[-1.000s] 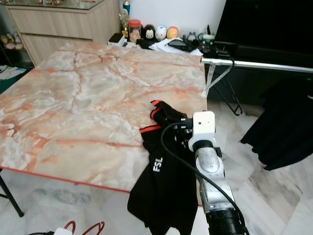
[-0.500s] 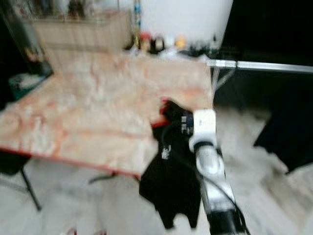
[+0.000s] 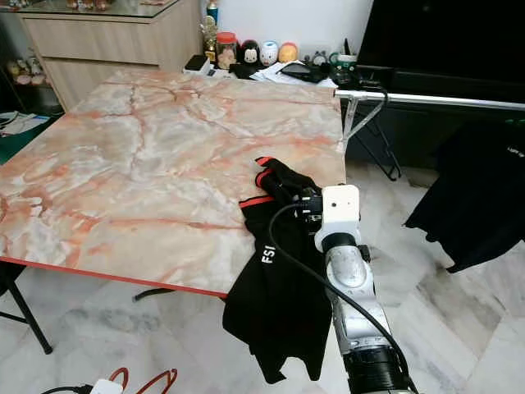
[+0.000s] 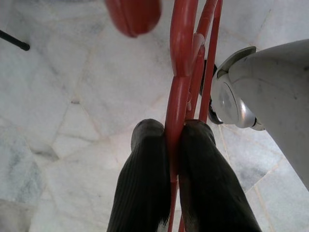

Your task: Hang hanger

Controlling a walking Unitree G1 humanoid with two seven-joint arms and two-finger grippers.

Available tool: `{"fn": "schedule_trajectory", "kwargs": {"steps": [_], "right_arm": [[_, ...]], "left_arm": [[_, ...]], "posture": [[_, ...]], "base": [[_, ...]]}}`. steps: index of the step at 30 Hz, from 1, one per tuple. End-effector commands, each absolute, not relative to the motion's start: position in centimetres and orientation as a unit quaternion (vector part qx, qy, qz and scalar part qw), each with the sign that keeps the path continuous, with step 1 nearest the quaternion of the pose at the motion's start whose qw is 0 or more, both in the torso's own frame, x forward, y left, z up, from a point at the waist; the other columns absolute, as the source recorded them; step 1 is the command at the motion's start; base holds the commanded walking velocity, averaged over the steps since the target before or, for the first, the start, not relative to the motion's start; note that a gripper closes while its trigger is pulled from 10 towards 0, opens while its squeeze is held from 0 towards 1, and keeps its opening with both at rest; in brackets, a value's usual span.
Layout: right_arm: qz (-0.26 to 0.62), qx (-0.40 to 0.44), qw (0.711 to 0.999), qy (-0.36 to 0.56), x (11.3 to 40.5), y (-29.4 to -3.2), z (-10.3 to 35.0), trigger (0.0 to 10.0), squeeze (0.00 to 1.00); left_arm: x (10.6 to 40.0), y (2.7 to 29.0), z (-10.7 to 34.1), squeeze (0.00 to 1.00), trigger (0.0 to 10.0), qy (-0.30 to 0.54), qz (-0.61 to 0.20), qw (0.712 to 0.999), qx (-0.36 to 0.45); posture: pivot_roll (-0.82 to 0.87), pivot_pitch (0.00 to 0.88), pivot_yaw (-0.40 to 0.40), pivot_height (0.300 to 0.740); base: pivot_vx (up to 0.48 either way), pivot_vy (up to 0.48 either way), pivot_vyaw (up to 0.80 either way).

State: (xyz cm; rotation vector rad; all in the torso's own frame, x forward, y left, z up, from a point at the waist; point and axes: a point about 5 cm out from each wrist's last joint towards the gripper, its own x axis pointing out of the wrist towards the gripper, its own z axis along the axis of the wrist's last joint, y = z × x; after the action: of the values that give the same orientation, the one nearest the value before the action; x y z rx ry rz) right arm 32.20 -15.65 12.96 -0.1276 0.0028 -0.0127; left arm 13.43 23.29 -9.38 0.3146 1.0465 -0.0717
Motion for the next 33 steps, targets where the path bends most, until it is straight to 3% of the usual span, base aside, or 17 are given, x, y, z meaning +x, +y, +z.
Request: {"fn": "schedule_trajectory", "kwargs": {"steps": [1,13,33], "right_arm": [[-0.007,-0.064,0.998,0.000,32.3,-15.6,13.1,10.0,0.00],[-0.071,-0.058,0.996,0.020,31.9,-17.7,11.8,10.0,0.00],[-0.075,-0.061,0.995,0.019,32.1,-17.8,11.8,10.0,0.00]], "left_arm": [[12.8,23.3,-9.6,0.00,10.0,0.508,-0.034,0.848,0.148],[12.9,23.1,-9.6,0.00,10.0,0.509,-0.043,0.844,0.164],[12.5,23.3,-9.8,0.00,10.0,0.515,-0.045,0.839,0.168]], "posture": [[0.12,0.000,-0.035,0.740],[0.12,0.000,-0.036,0.740],[0.11,0.000,-0.035,0.740]], "base": [[0.000,0.000,0.00],[0.000,0.000,0.00],[0.000,-0.460,0.00]]}}
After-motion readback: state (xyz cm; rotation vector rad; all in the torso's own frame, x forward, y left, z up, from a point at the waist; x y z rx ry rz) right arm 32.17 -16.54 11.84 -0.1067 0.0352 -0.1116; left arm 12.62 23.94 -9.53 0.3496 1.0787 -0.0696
